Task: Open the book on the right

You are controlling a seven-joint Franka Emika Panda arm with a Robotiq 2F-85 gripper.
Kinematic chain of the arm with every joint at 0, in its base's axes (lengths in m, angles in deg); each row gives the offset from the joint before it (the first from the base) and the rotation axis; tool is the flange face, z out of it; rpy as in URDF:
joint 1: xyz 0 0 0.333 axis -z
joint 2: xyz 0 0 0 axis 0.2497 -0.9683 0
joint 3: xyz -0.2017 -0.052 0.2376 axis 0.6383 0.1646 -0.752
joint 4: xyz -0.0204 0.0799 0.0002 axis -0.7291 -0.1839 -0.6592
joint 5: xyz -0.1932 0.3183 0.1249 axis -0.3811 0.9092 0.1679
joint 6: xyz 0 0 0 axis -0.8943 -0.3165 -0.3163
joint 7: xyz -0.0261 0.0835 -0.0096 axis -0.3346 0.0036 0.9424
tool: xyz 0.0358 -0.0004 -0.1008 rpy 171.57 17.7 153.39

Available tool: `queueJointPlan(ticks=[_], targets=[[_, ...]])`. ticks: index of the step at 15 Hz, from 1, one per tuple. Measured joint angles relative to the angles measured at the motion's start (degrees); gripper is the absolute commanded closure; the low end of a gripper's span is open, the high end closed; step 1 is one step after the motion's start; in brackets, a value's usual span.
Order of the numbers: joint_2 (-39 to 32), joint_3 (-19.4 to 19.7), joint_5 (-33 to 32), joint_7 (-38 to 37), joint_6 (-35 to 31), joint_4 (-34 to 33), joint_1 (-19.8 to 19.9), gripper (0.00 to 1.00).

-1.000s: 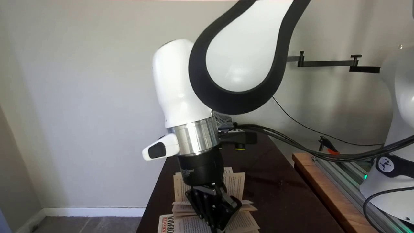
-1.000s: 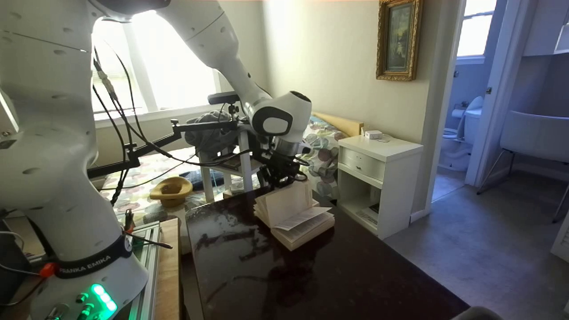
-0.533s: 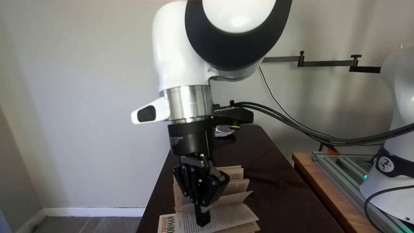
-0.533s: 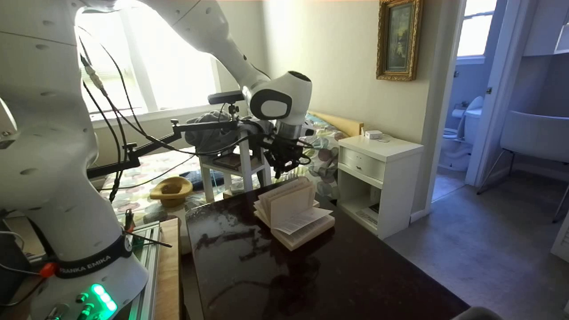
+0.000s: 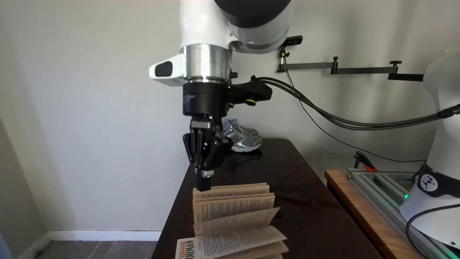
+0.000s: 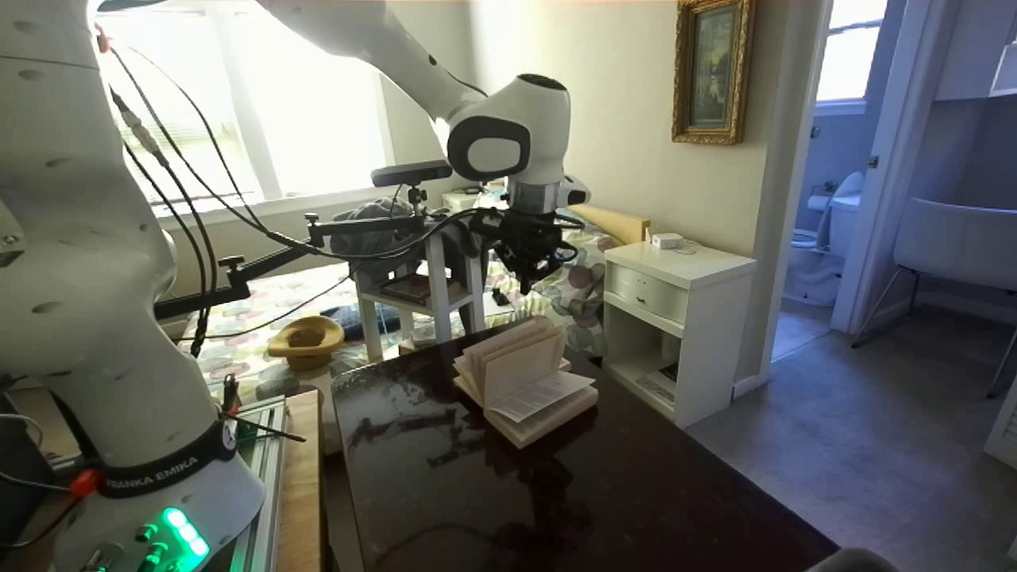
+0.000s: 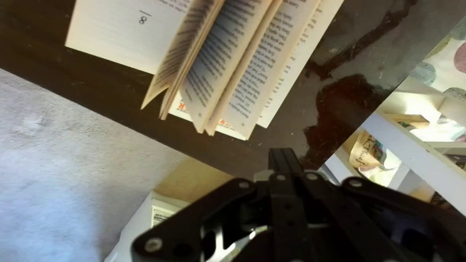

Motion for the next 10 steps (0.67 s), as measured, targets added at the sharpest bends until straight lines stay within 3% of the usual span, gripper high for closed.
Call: queueJointPlan(ticks=[1, 2, 3, 6, 10], targets=[[0.66, 0.91, -0.01, -0.20, -0.38, 0.21, 0.13, 1.00], [1.33, 1.84, -0.13, -0.60, -0.87, 0.58, 0.22, 0.74], [2.02, 2.77, -0.33, -1.23, -1.31, 0.98, 0.29, 0.73], [4.45, 5.20, -1.83, -4.12, -2.13, 2.67, 0.46, 0.53], [8.33, 7.43, -6.11, -13.91, 0.62, 4.75, 0.70, 0.26]])
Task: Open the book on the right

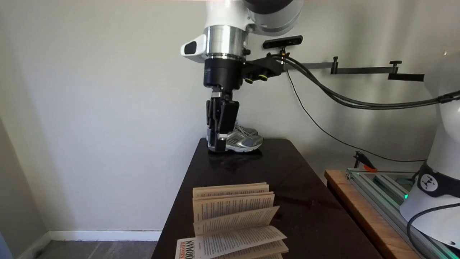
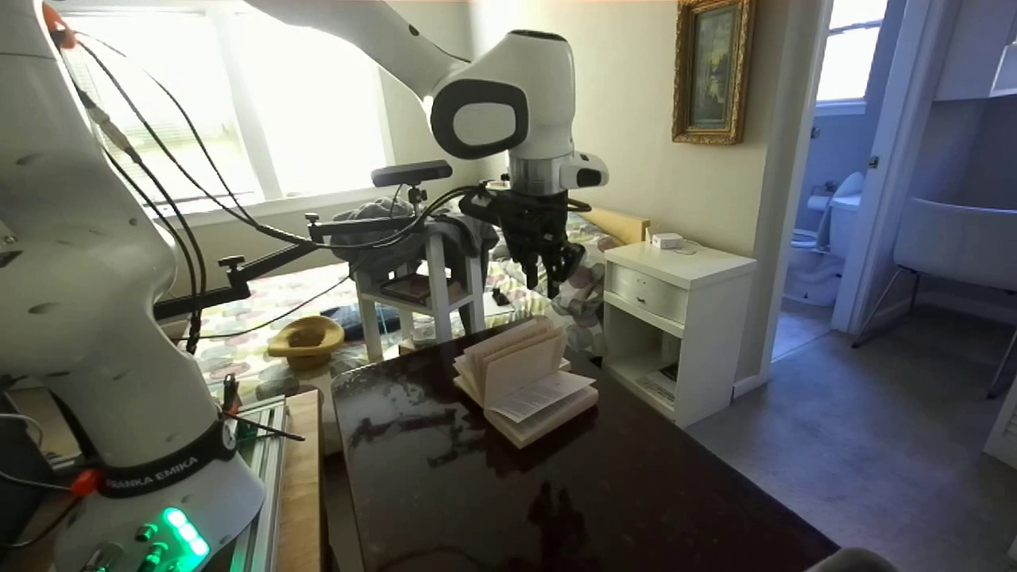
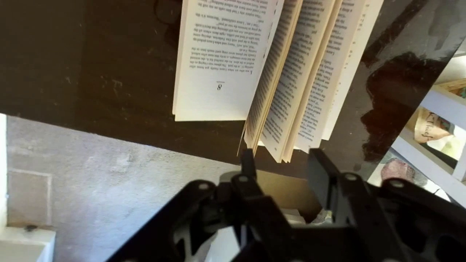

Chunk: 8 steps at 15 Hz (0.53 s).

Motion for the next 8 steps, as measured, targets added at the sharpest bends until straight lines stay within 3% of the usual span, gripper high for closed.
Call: queueJointPlan(ticks=[3, 8], targets=[[3.30, 0.87, -2.05, -6.35, 3.81, 1.00, 0.03, 0.04], [9.30, 1.17, -3.60, -12.70, 9.24, 2.85, 0.01, 0.00]])
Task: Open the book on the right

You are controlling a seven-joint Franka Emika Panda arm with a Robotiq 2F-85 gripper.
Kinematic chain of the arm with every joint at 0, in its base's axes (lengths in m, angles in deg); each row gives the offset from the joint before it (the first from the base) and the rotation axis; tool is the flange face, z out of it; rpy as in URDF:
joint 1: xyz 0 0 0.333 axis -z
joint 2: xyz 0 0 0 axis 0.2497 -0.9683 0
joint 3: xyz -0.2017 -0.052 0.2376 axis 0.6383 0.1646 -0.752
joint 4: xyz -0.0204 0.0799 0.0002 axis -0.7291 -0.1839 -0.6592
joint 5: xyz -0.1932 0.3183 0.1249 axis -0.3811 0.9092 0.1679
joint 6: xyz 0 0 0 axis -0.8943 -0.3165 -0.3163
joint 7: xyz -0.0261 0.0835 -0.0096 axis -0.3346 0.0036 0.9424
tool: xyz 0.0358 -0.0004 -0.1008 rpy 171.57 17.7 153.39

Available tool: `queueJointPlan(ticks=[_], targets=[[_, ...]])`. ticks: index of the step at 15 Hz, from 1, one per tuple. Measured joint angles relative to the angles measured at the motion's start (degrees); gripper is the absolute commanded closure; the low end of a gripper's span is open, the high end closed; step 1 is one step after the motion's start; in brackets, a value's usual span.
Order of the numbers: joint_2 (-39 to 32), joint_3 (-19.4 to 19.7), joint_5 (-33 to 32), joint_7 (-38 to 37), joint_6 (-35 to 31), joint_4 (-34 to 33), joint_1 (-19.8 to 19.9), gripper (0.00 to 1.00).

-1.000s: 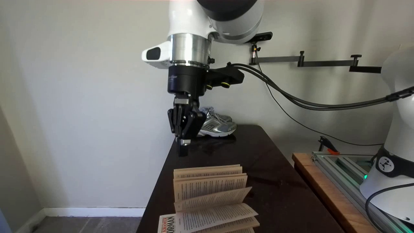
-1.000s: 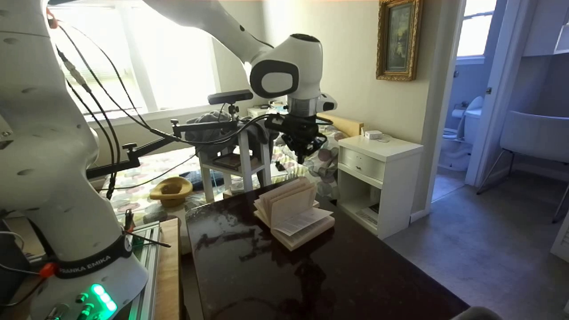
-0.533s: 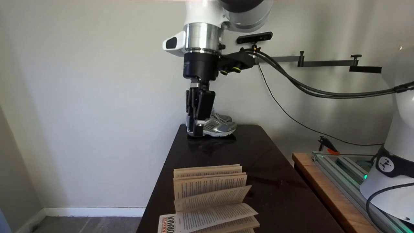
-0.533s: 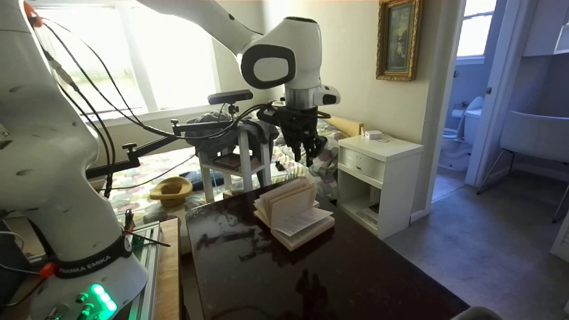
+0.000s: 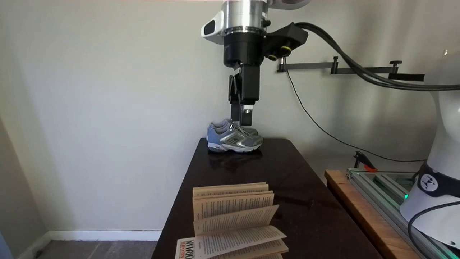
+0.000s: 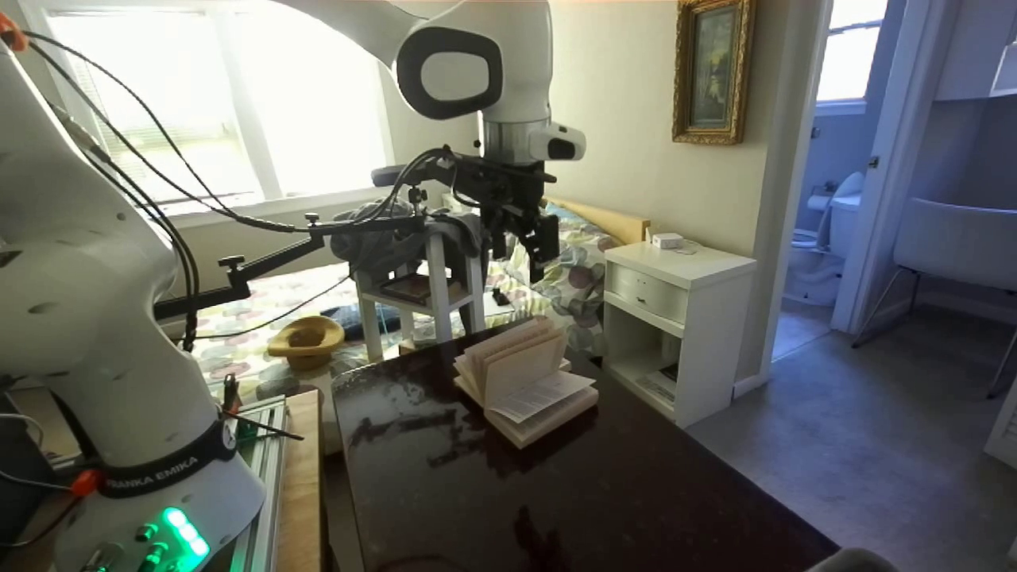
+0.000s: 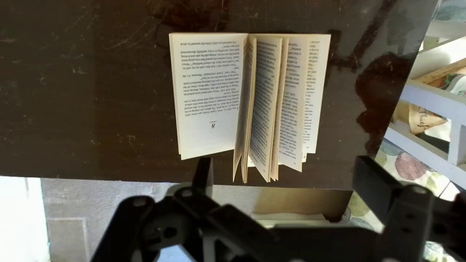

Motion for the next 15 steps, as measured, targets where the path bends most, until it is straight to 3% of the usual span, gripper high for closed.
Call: queueJointPlan(ticks=[6, 15], targets=[[6.21, 0.05, -0.98, -2.80, 5.48, 2.57, -0.02, 0.00], [8.84, 0.58, -3.13, -3.28, 6.16, 4.18, -0.53, 0.00]])
